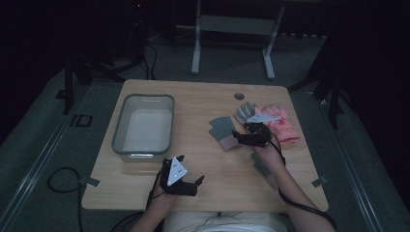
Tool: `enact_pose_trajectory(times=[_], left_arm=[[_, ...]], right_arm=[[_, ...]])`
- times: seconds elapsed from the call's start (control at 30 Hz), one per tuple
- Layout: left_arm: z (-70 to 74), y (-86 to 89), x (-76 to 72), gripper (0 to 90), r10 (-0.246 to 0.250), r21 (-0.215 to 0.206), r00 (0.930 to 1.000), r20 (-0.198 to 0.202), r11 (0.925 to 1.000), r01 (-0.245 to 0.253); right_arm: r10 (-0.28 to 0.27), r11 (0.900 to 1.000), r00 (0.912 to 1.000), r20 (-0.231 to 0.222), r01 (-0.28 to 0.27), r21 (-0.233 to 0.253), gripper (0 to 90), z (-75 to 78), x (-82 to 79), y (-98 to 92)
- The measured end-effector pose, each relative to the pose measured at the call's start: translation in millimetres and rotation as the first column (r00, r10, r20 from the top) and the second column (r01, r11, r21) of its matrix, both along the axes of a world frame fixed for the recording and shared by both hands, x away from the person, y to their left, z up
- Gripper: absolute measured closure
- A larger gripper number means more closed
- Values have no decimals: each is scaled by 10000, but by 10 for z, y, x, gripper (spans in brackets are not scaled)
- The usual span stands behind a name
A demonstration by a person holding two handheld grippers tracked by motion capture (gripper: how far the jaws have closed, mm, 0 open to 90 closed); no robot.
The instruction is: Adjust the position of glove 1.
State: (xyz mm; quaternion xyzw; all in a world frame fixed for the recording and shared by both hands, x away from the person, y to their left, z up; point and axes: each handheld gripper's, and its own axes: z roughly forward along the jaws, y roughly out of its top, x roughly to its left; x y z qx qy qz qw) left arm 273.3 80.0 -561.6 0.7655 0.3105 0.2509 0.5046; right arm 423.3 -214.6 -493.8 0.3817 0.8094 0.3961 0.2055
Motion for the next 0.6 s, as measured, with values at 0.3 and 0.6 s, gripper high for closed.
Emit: enact_pose_trajectory(times=[0.3, 0.6], left_arm=[[1, -6, -9, 3, -166, 34, 9998, -123, 9999, 167], [0, -3, -11, 3, -191, -13, 9998, -92, 9998, 190]], right_arm=[[366, 9988, 9924, -1177, -400, -266, 495, -242, 345, 253], [159, 9881, 9930, -1171, -335, -1502, 592, -410, 565, 348]])
